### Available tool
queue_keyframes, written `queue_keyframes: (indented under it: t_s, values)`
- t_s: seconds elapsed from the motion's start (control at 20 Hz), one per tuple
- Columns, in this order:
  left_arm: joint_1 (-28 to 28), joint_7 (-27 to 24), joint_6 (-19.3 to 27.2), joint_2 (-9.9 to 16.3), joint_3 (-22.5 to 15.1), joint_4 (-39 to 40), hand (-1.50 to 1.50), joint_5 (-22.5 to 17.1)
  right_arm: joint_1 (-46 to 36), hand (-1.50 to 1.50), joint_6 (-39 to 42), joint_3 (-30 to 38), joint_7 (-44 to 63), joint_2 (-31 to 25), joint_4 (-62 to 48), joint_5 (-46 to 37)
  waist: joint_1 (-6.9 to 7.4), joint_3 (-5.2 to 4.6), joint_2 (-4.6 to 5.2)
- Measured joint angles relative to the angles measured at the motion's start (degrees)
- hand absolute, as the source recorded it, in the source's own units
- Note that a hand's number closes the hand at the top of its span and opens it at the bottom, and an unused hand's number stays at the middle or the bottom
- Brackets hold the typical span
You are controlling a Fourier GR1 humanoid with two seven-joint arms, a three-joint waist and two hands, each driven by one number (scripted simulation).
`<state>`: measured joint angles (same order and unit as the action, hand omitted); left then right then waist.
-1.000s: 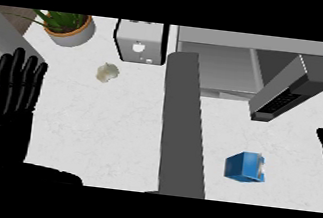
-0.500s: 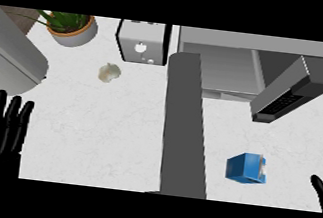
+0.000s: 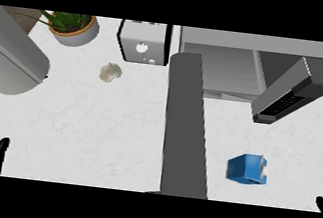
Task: Pick up the milk, place it into the microwave and close the microwave
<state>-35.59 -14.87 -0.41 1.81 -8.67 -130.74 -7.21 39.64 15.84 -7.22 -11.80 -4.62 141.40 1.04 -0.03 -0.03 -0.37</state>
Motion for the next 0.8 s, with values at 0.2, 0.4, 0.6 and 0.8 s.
queue_keyframes:
  t_s: [0.2, 0.4, 0.6, 0.8]
  values:
    - [-3.6, -2.9, -2.5, 0.8, 1.4, -0.2, -1.5, -1.8, 1.3, -1.5, -0.2, -1.1, -3.2, 1.1, -1.7, -3.3, 0.02, 0.0, 0.06]
    - [-7.8, -5.8, -4.6, 1.0, 1.7, -1.0, -1.5, -2.5, -1.8, -1.5, -2.0, -0.9, -3.5, 2.3, -5.4, -6.6, 0.35, 0.02, 0.15]
    - [-10.8, -7.6, -6.7, 1.6, 3.7, -1.6, -1.5, -4.4, -5.3, -1.5, -3.9, -1.8, -4.5, 3.3, -10.4, -10.4, 0.5, 0.02, 0.2]
    - [-12.5, -9.9, -8.4, 1.4, 4.5, -1.0, -1.5, -4.5, -8.9, -1.5, -4.8, -0.8, -5.2, 3.3, -14.7, -12.3, 0.53, 0.02, 0.23]
